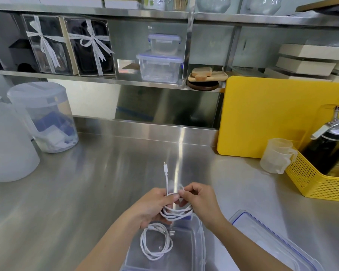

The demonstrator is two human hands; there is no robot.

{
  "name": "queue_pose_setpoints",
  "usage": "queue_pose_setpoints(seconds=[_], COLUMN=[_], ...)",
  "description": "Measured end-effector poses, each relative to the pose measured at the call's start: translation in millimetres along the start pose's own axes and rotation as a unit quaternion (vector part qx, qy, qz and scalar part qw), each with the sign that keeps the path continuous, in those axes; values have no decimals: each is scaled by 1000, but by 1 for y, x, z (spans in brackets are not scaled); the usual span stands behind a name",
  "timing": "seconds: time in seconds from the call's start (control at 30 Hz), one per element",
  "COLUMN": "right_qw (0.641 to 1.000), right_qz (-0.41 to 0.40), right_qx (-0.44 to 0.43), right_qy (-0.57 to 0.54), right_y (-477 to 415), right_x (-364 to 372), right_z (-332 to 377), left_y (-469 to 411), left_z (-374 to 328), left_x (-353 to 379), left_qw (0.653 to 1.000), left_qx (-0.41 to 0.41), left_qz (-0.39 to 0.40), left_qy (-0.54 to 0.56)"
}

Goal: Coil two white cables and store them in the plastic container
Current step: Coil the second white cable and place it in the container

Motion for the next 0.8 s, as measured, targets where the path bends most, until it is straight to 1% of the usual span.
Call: queue_pose_setpoints(seconds=[0.07, 0.1, 0.13, 0.2, 0.23, 0.27, 0.33, 0.4, 0.47, 0.53, 0.57, 0.63, 0.67, 0.73, 0.8], right_qw=[999, 999, 999, 1000, 1000, 1000, 1000, 998, 995, 989, 989, 993, 994, 993, 990], right_qz=[-37, -48, -43, -8, 3, 6, 19, 59, 97, 93, 89, 95, 102, 114, 128], right_qx=[5, 7, 4, -8, -10, -5, 18, 25, -8, -60, -74, -61, -49, -37, -37], right_qy=[-18, -17, -12, 4, 9, 7, -4, 11, 34, 93, 92, 22, -8, -7, 45], right_y=[0, -1, 0, 0, 0, 0, 0, 1, 5, 5, 4, 3, 4, 6, 9], right_x=[-3, -6, -10, -14, -16, -17, -15, -9, -3, -3, -5, -10, -13, -17, -15], right_z=[-1, -1, 0, 1, 0, 0, -3, -7, -8, -5, -3, 3, 6, 8, 7], left_y=[1, 2, 2, 4, 4, 4, 4, 5, 7, 9, 12, 15, 17, 17, 13], left_z=[3, 5, 9, 14, 16, 16, 15, 13, 12, 12, 12, 14, 14, 17, 21], left_x=[-2, -4, -6, -11, -11, -11, -7, -2, 2, 2, 2, -1, -3, -6, -8], left_qw=[1000, 999, 997, 987, 983, 984, 987, 988, 993, 995, 997, 998, 999, 996, 988], left_qx=[1, -1, -3, -12, -8, 0, 18, 29, 32, 26, 23, 29, 40, 57, 52], left_qz=[-12, -30, -57, -113, -128, -133, -131, -116, -78, -32, -8, 27, 29, -3, -60], left_qy=[-9, -22, -47, -116, -130, -120, -94, -93, -87, -85, -79, -41, -8, 72, 130])
Point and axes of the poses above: each hand's wrist, its own y-axis away from the middle knuckle, its own x-axis out of the palm, z = x × y, the point moved 1 cm from there along -y, towards the middle knuckle, and after that the axes turned 9 degrees about z, right-handed, at the moved point
